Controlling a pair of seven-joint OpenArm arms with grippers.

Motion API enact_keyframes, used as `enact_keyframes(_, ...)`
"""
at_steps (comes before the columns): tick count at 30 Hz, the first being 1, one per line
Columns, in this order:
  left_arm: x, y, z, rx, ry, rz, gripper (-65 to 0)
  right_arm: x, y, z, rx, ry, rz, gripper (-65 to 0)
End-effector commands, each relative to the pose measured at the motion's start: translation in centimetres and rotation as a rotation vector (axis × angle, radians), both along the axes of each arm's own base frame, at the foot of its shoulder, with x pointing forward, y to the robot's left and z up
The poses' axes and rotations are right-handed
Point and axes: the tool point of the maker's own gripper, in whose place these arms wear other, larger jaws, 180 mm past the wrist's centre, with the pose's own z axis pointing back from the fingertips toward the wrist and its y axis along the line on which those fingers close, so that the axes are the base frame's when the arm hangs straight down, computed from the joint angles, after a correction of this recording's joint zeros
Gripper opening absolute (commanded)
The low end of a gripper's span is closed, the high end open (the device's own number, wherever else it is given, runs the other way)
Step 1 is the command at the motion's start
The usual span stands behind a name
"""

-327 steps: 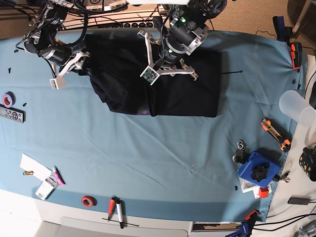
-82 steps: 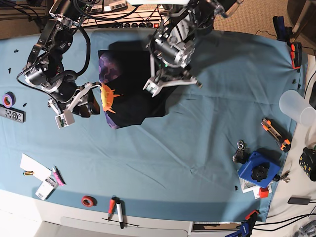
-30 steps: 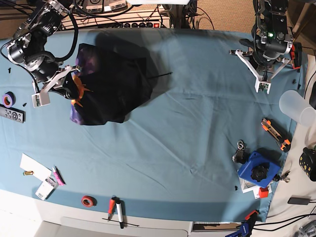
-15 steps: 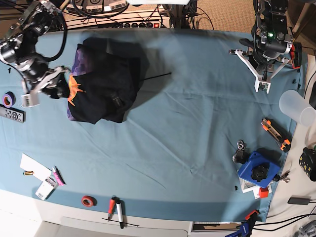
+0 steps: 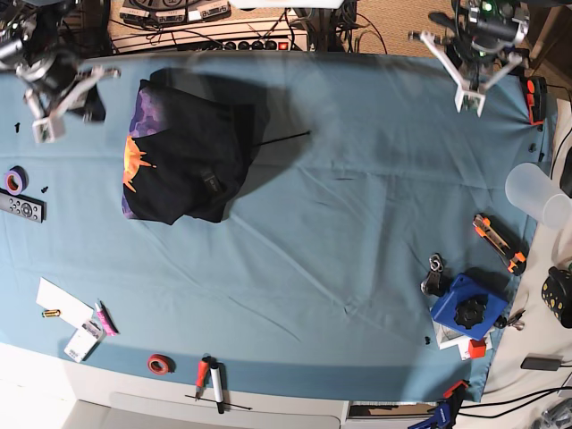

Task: Layout the t-shirt on the table in an organized manner, then fold the t-shirt properly
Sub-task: 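Release the bundle and raise the right gripper away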

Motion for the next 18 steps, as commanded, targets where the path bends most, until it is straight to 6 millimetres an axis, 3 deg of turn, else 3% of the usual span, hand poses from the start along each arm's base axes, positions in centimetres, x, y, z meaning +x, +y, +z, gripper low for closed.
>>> enact_keyframes(1, -0.6, 0.2, 0.3, 0.012, 0.003, -0.009, -65.0, -0.2, 0.0, 0.6, -0.013, -0.014, 0.018, -65.0)
enact_keyframes(12, -9.0, 0.4, -0.9, 0.027, 0.217, -0.015, -65.0, -9.7, 0.0, -2.8, -0.011, 0.290, 0.021, -65.0)
enact_keyframes(15, -10.6, 0.4, -1.1, 0.023, 0.260, -0.014, -65.0, -11.3, 0.0, -3.1, -0.010, 0.341, 0.021, -65.0)
enact_keyframes(18, -12.3, 0.6, -2.5, 0.010, 0.317, 0.003, -65.0, -12.5, -0.3, -3.7, 0.007, 0.380, 0.004, -65.0)
